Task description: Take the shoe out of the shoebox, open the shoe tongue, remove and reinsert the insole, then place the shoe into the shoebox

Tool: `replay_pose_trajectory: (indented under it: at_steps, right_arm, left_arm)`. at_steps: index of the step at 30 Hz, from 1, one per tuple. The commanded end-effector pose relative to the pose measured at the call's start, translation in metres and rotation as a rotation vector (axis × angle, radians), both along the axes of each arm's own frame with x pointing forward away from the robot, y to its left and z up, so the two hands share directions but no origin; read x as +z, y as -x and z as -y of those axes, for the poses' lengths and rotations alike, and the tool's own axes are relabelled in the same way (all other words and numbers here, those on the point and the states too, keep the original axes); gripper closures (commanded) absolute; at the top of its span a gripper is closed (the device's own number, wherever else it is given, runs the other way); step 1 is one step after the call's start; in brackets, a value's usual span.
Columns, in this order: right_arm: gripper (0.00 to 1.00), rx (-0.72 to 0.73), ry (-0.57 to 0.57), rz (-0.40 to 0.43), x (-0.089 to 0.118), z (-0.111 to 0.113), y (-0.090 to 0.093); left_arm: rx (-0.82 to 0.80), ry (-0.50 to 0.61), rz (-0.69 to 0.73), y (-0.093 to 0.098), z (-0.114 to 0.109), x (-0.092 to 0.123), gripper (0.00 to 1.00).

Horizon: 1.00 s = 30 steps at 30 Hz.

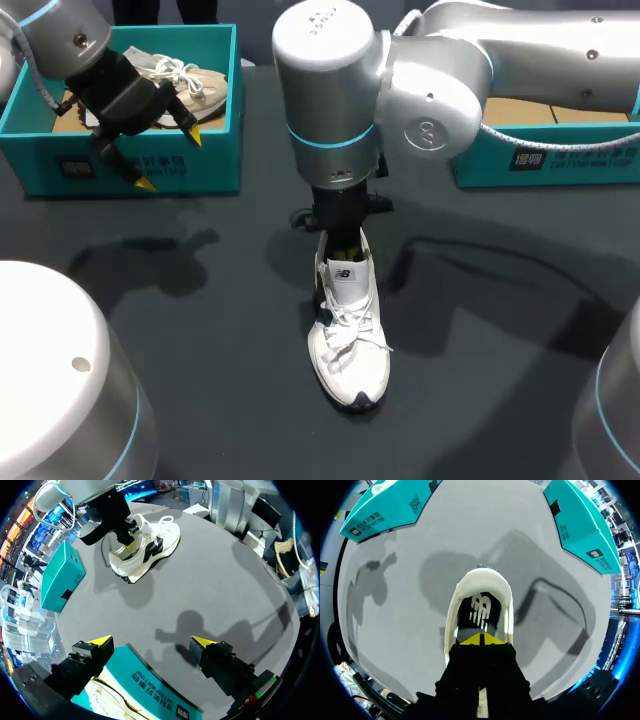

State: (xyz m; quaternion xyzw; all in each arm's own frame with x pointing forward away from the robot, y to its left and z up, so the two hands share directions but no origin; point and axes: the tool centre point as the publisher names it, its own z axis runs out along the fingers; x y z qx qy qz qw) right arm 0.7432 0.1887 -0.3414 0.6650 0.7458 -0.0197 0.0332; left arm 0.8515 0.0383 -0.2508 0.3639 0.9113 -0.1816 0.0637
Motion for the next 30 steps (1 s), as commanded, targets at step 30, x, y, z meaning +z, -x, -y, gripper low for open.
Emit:
replay_pose_trajectory:
  at_steps: [30]
  right_arm:
    - [0.66,-0.041,-0.003,-0.1,0.007,-0.008,0.027]
  left_arm:
    - [-0.001,-0.002,0.0,0.0,-0.001,0.0,0.0]
